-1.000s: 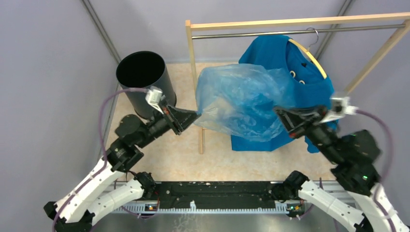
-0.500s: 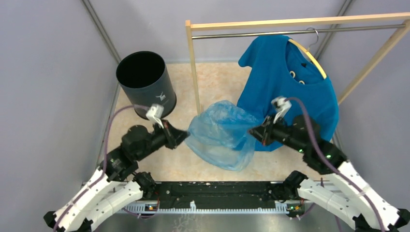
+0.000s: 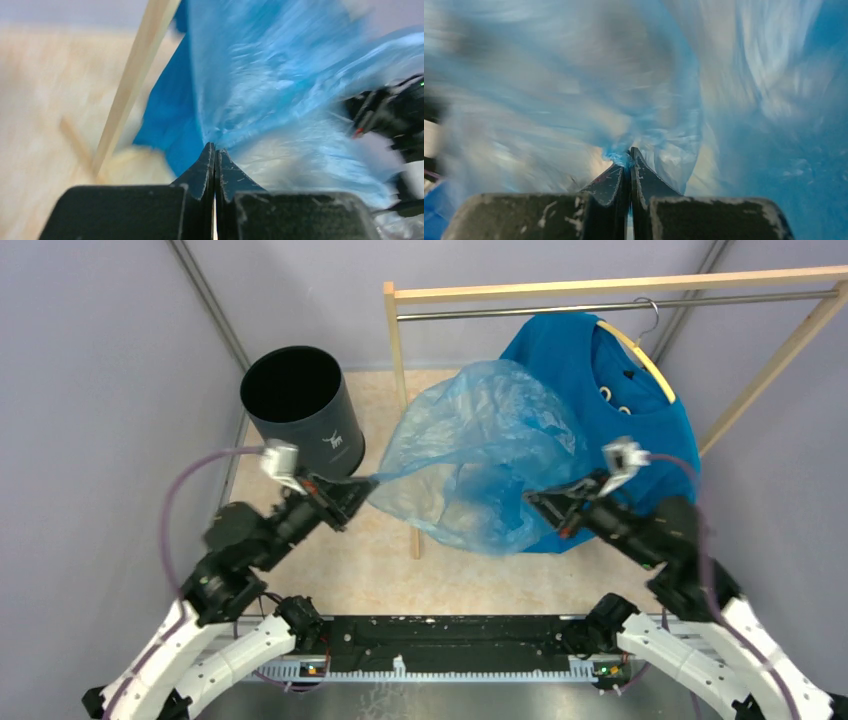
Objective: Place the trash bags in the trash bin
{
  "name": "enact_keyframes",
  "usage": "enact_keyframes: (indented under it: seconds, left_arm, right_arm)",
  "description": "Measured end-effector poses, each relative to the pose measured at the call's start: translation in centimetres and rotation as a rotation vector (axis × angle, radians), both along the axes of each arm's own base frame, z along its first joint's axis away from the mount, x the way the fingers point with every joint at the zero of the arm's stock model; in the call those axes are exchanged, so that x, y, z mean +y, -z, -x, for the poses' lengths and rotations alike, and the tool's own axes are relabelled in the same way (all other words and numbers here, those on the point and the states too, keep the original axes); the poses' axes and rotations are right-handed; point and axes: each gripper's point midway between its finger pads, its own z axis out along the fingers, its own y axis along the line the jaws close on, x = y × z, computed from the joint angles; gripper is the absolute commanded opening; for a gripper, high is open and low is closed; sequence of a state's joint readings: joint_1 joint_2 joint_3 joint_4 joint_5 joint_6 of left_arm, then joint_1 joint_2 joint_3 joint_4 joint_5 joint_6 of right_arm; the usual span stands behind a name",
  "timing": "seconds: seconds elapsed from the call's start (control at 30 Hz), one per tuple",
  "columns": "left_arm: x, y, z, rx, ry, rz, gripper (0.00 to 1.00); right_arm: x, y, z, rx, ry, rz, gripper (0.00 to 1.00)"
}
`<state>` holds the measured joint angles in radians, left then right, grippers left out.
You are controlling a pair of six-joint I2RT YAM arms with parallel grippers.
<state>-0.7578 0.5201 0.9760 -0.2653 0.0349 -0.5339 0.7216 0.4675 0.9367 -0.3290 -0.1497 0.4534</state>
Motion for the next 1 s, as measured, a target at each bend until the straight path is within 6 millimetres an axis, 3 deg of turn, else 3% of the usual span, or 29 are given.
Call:
enact_keyframes:
  seconds: [0.07,0.17,0.2,0.23,0.27,0.33,0.37,0.4,0.47,0.57,0.63,0.7,0.77,0.83,0.93,1.0]
  left_arm:
    - [-0.7,7.3,-1.8,0.164,-0.046,-0.097,0.0]
    - [-0.1,18.0,-2.4,0.407,-0.113,-0.278,0.0]
    - [0.6,20.8,-2.0,0.474,-0.133,-0.337,0.0]
    - [1.3,22.2,-1.6,0.511,-0.149,-0.378,0.0]
    - [1.7,22.3,-1.5,0.514,-0.158,-0.386,0.0]
    - [2.0,20.0,-1.6,0.471,-0.167,-0.375,0.0]
    - [2.0,17.7,-1.6,0.434,-0.162,-0.358,0.0]
    - [1.8,14.4,-1.8,0.381,-0.155,-0.326,0.0]
    - [1.3,5.6,-1.6,0.234,-0.118,-0.214,0.0]
    - [1.4,-6.7,0.7,-0.014,-0.031,-0.015,0.0]
    - [2.4,-10.5,2.6,-0.126,0.001,0.067,0.0]
    - [3.2,-11.1,3.6,-0.174,0.005,0.106,0.0]
    - [3.3,-8.6,3.2,-0.151,-0.015,0.101,0.0]
    - [2.2,-3.6,1.2,-0.051,-0.043,0.035,0.0]
    - [0.5,8.2,-2.0,0.203,-0.101,-0.163,0.0]
    - [1.0,15.6,-2.5,0.368,-0.143,-0.322,0.0]
  right_arm:
    - [1.5,8.2,-1.7,0.184,0.006,0.098,0.0]
    - [1.9,19.9,-1.4,0.47,0.008,0.265,0.0]
    - [1.4,22.6,-0.7,0.545,0.015,0.311,0.0]
    - [1.0,23.7,-0.2,0.586,0.02,0.337,0.0]
    - [0.7,23.8,0.0,0.598,0.023,0.348,0.0]
    - [0.4,21.3,-0.1,0.561,0.031,0.335,0.0]
    - [0.4,18.2,-0.4,0.51,0.033,0.313,0.0]
    - [0.6,14.9,-0.7,0.448,0.03,0.28,0.0]
    - [0.9,6.6,-0.9,0.298,0.011,0.183,0.0]
    - [0.8,-5.3,0.9,0.027,-0.065,-0.018,0.0]
    - [0.2,-8.2,2.6,-0.07,-0.108,-0.087,0.0]
    - [-0.2,-8.8,3.7,-0.116,-0.135,-0.116,0.0]
    - [0.3,-6.6,3.0,-0.088,-0.127,-0.101,0.0]
    - [1.3,-1.8,1.2,0.008,-0.102,-0.042,0.0]
    - [2.8,10.3,-1.4,0.262,-0.05,0.111,0.0]
    - [2.6,18.0,-1.4,0.431,-0.024,0.223,0.0]
